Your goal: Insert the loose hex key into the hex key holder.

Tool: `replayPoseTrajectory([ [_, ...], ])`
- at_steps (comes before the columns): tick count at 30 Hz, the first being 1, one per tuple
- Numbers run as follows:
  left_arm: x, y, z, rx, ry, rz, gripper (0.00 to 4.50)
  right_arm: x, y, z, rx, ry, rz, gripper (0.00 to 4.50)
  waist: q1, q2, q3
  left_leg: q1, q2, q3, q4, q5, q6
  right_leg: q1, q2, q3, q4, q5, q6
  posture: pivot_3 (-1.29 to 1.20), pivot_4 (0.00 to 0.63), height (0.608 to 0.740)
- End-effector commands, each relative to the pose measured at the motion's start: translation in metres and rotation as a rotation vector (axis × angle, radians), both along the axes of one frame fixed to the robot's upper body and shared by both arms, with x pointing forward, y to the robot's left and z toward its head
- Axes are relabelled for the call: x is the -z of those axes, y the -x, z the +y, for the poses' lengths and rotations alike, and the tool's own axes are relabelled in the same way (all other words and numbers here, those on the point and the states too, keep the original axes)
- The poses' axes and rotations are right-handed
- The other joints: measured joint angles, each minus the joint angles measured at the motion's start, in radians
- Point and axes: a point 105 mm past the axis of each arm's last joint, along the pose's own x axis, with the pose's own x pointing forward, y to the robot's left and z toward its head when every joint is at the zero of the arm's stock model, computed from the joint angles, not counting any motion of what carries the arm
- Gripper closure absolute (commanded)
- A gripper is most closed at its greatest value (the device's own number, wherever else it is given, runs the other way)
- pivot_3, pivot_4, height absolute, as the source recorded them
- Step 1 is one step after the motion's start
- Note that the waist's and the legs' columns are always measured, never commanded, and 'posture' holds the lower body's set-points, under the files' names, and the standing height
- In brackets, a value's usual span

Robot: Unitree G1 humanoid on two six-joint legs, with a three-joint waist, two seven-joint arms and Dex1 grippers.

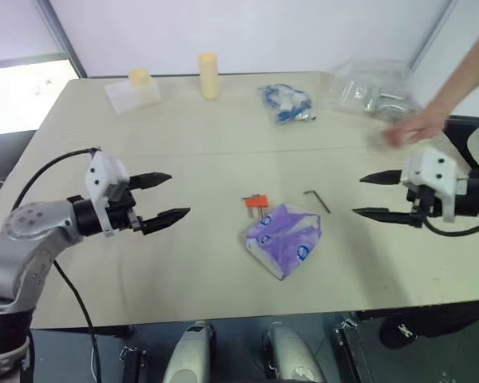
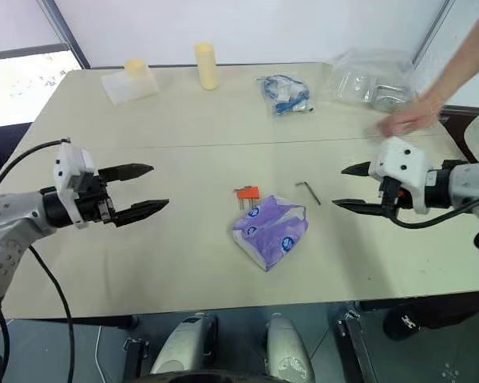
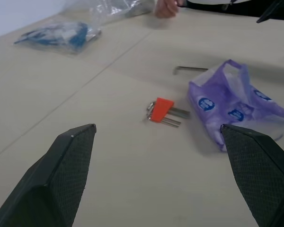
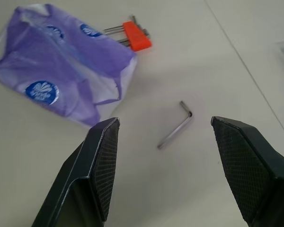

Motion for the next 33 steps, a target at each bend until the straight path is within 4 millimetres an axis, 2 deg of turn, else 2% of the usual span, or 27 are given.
replayPoseTrajectory([
  [1,-0.012,0.005,-0.003,0.048,0.006,-0.005,0.07,-0.022,0.006,0.001,-0.039,0.025,-0.031,1.31,0.001,0.000,0.000,0.000,0.000,0.000,0.000,0.000,0.000,0.000,0.000,0.000,0.000,0.000,0.000,0.00,0.150,0.740],
  [9,-0.015,0.003,-0.003,0.046,0.010,-0.006,0.07,-0.026,0.011,0.013,-0.063,0.011,-0.031,1.31,0.001,0.000,0.000,-0.001,0.000,0.000,0.000,0.000,0.000,0.000,0.000,0.000,-0.001,0.000,0.001,0.00,0.150,0.740],
  [24,-0.011,0.002,-0.004,0.046,-0.004,0.008,0.07,-0.020,0.013,0.026,-0.090,0.004,-0.014,1.31,0.001,0.000,0.000,-0.001,0.000,0.000,0.000,0.000,0.000,0.000,0.000,0.000,-0.001,0.000,0.001,0.00,0.150,0.740],
  [28,-0.011,0.001,-0.004,0.042,-0.004,0.011,0.07,-0.014,0.015,0.030,-0.113,0.009,0.004,1.31,0.001,0.000,0.000,-0.001,0.000,0.000,0.000,0.000,0.000,0.000,0.000,0.000,-0.001,0.000,0.001,0.00,0.150,0.740],
  [33,-0.010,-0.001,-0.004,0.036,0.000,0.011,0.07,0.003,0.017,0.048,-0.182,-0.006,0.033,1.31,0.001,0.000,0.000,-0.001,0.000,0.000,0.000,0.000,0.000,0.000,0.000,0.000,-0.001,0.001,0.002,0.00,0.150,0.740],
])
